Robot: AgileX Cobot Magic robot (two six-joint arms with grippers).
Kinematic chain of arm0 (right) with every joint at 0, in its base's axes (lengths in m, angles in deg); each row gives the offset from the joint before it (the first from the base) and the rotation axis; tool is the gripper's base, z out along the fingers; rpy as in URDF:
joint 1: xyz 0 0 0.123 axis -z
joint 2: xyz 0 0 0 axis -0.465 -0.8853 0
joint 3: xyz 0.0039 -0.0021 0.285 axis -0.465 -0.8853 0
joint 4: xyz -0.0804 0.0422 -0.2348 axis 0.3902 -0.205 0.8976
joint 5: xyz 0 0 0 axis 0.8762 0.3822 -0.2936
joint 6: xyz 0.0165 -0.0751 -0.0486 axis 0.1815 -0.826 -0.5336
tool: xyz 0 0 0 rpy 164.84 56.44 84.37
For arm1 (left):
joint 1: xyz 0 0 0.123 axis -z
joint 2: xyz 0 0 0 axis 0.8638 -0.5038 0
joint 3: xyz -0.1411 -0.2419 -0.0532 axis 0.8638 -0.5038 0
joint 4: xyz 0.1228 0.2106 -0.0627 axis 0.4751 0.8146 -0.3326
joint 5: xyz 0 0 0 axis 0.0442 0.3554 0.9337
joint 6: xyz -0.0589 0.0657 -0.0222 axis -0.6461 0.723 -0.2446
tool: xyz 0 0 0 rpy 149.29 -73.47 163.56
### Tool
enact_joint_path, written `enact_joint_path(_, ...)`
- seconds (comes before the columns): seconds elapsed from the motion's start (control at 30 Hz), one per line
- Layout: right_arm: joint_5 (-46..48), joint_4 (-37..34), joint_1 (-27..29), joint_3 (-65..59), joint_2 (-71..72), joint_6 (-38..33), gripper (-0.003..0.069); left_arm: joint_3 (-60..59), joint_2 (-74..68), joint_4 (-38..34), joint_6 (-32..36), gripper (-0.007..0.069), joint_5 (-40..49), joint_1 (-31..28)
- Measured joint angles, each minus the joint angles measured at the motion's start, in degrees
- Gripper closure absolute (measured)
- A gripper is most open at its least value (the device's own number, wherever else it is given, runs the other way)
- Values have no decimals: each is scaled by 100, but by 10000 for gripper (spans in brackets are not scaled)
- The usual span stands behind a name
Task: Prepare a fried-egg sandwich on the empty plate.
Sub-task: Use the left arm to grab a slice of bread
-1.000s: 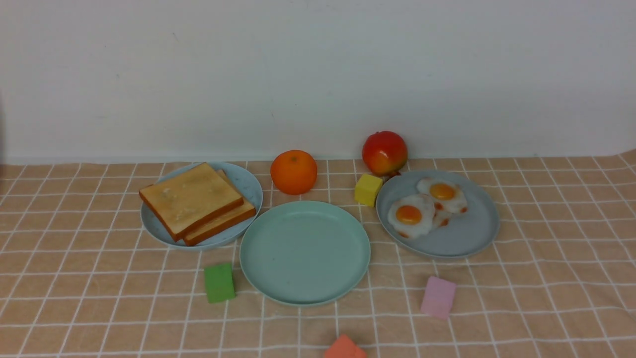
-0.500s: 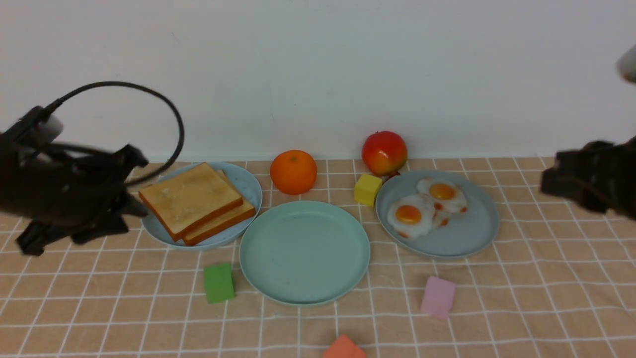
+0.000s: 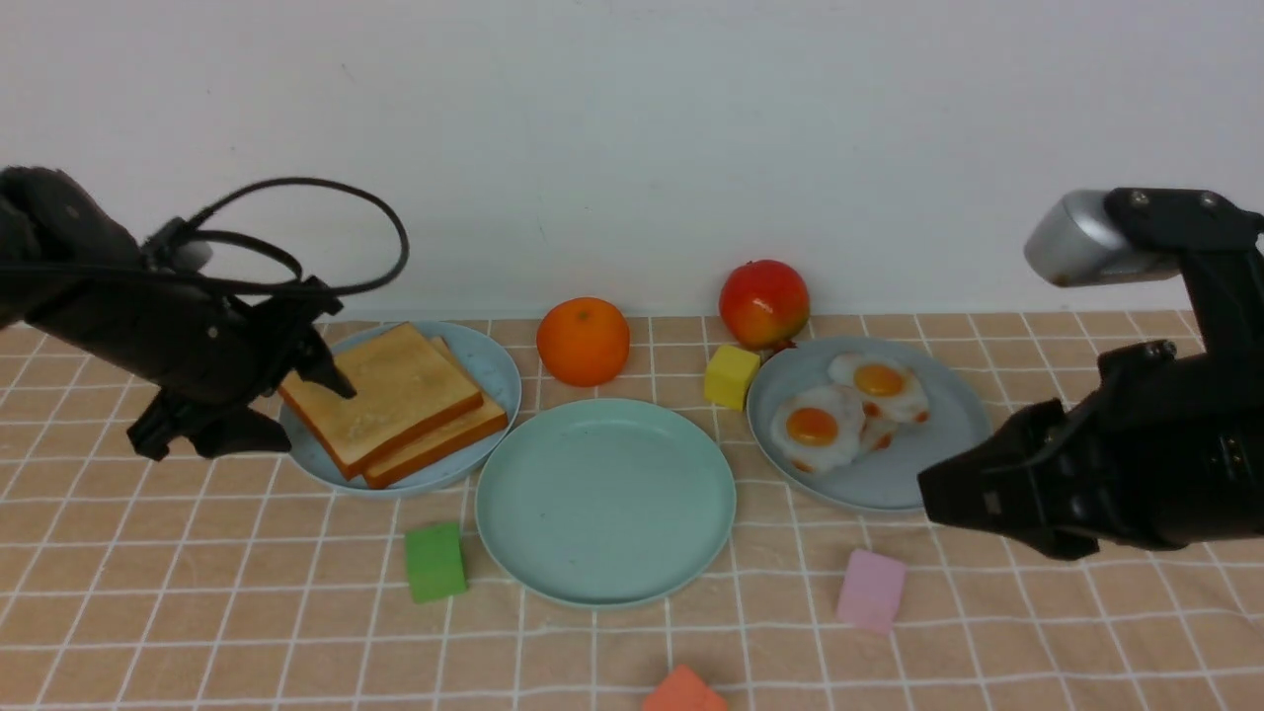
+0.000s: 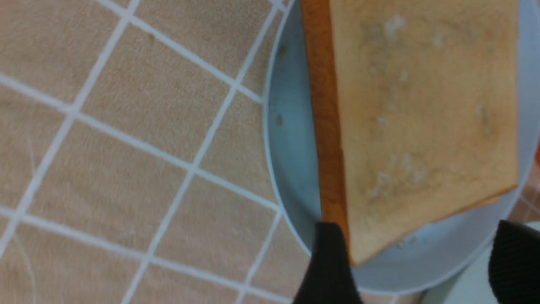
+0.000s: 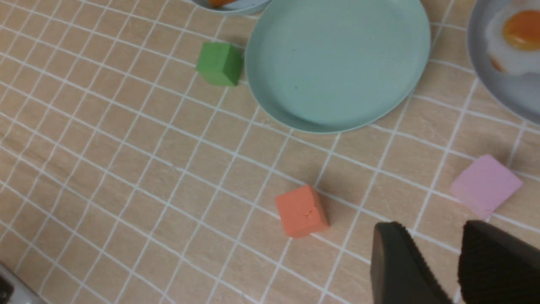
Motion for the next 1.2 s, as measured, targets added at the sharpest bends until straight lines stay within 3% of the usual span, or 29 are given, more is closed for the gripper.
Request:
enact_joint_path(0.27,14,-33,-2,0,0,-6,419,6,-199,-415,263,93,-465,0)
enact_joint_path(0.67,33,-33,-2,0,0,-6,419,6,-527,-833,282,148,-831,0)
enact_joint_path(1.2,33,-38,-2,0,0,-6,419,6,-527,-792,282,176,-1026,0)
